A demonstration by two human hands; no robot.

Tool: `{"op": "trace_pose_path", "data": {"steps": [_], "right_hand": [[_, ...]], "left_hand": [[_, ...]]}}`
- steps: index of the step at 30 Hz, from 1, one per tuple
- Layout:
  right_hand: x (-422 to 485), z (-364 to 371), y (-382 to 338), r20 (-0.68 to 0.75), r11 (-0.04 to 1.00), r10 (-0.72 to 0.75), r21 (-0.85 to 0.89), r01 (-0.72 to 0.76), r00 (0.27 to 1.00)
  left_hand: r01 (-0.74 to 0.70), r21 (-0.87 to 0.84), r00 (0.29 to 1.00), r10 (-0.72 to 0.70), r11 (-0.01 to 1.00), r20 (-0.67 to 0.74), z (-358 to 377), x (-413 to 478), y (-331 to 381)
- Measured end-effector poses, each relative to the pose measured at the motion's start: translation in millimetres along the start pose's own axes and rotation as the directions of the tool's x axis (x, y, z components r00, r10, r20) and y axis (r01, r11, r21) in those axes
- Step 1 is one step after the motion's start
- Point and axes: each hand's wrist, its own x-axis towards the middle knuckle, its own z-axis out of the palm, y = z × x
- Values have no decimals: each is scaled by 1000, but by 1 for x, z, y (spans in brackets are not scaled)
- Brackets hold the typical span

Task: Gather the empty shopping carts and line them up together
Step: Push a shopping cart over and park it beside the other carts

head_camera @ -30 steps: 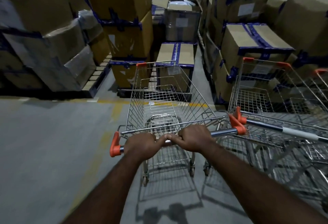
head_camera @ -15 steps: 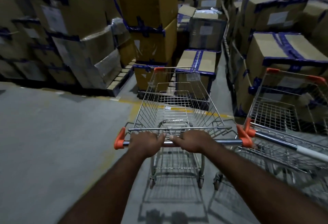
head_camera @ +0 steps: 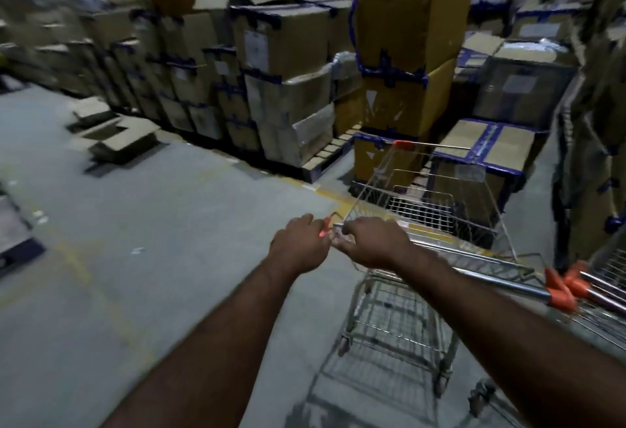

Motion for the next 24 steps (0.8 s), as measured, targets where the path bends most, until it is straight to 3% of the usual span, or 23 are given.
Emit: {"op": "trace_pose_path", "data": {"steps": [7, 12, 17, 24], "right_hand": [[-49, -18, -148, 9, 924, -383, -12, 383, 924], [-108, -27, -277, 50, 769, -636, -40, 638, 770], [-191, -34, -422, 87, 511, -854, -45, 858, 513], [-350, -42, -596, 84, 49, -995, -40, 998, 53]], "left_hand": [[283, 29, 954, -279, 959, -114, -51, -169, -82], [570, 45, 817, -560, 821, -136, -84, -345, -135], [819, 57, 572, -805, 571, -158, -110, -540, -162], [989, -44, 124, -958, 140, -258, -140, -787, -139]]}}
